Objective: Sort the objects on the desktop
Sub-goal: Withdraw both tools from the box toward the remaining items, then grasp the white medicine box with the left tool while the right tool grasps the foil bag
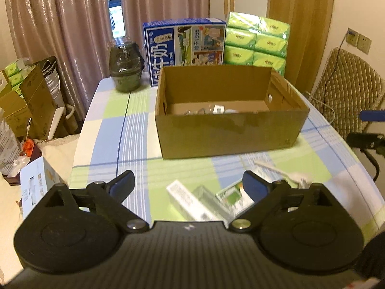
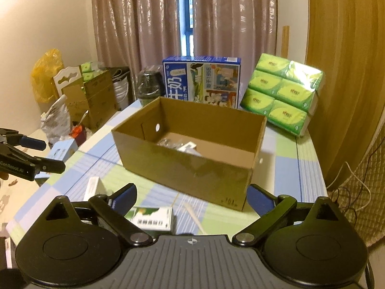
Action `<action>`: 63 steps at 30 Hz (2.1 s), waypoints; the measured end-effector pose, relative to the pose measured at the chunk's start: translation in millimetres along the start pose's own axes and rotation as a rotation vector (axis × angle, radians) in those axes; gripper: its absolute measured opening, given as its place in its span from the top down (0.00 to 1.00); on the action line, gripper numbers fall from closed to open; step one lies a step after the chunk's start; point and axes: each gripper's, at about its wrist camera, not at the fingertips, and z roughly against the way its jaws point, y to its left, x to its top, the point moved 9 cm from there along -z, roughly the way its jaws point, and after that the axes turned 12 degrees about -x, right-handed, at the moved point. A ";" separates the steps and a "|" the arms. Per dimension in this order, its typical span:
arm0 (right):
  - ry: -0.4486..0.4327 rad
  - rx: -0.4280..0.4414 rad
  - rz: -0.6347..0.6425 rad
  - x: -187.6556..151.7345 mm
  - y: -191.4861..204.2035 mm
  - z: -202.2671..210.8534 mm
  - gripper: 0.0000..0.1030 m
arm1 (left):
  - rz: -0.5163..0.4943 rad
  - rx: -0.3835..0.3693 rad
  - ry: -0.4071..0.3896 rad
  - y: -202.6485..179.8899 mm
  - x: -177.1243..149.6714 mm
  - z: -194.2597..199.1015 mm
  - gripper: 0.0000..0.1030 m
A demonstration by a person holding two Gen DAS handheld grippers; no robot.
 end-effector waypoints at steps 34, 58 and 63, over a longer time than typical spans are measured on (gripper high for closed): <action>0.104 0.081 0.342 -98.6 47.6 -12.6 0.02 | 0.010 -0.020 0.096 -4.7 -90.7 -30.7 0.01; 0.189 0.150 0.460 -122.1 74.1 -79.5 0.02 | 0.066 0.014 0.108 2.2 -96.2 -88.8 0.33; 0.182 0.172 0.512 -122.8 77.0 -80.3 0.02 | 0.029 0.062 0.121 19.1 -107.0 -74.2 0.34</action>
